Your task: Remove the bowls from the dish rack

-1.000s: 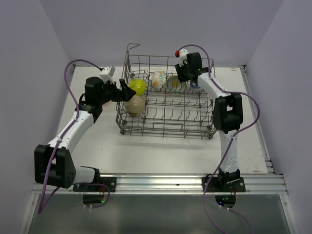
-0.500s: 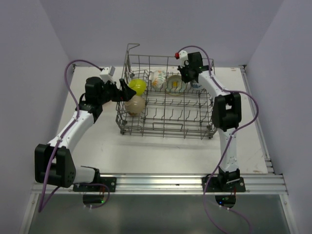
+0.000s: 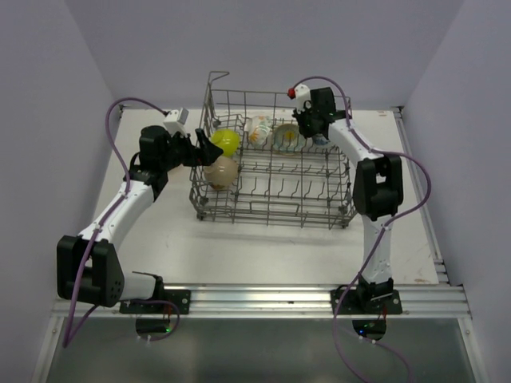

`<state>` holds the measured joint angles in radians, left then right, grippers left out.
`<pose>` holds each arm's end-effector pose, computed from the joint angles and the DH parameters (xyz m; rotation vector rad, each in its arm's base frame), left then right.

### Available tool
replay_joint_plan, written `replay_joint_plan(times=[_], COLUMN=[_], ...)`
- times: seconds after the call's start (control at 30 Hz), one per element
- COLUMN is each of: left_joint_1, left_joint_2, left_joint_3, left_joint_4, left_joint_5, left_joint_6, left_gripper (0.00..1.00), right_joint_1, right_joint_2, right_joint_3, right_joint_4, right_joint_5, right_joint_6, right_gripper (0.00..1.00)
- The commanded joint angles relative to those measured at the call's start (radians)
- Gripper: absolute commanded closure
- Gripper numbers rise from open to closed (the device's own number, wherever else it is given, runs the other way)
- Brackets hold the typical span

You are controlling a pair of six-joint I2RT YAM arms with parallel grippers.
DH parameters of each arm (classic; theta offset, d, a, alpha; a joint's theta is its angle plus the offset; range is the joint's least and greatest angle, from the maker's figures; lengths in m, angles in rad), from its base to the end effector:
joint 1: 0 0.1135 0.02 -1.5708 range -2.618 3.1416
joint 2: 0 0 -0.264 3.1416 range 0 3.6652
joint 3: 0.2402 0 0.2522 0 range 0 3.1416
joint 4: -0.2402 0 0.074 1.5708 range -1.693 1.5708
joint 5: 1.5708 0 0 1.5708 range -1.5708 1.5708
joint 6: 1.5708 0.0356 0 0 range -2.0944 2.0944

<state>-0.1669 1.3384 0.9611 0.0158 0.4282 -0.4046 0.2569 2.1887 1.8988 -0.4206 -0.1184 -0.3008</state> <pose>0.3018 -0.0658 0.2983 0.0600 1.9792 -0.7899 0.4900 0.1331 0.2448 -0.6862 2.1719 0.1120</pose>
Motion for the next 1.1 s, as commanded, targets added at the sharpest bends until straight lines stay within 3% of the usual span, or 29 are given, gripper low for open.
replay_joint_plan(times=[0.0, 0.47, 0.77, 1.07], left_joint_1=[-0.006, -0.006, -0.006, -0.006], left_joint_2=[0.018, 0.031, 0.035, 0.035], left_joint_3=[0.021, 0.022, 0.024, 0.024], left_joint_4=[0.016, 0.015, 0.013, 0.013], left_joint_5=[0.001, 0.004, 0.004, 0.007], left_joint_6=[0.004, 0.004, 0.003, 0.001], left_gripper=[0.05, 0.05, 0.05, 0.05], right_joint_1=[0.018, 0.067, 0.116, 0.128], right_joint_2=[-0.19, -0.323, -0.4, -0.466], right_joint_3=[-0.029, -0.322, -0.504, -0.67], right_joint_4=[0.146, 0.578, 0.865, 1.108], right_joint_5=[0.009, 0.16, 0.172, 0.091], right_joint_6=[0.052, -0.013, -0.135, -0.239], right_gripper=[1.0, 1.0, 1.0, 1.0])
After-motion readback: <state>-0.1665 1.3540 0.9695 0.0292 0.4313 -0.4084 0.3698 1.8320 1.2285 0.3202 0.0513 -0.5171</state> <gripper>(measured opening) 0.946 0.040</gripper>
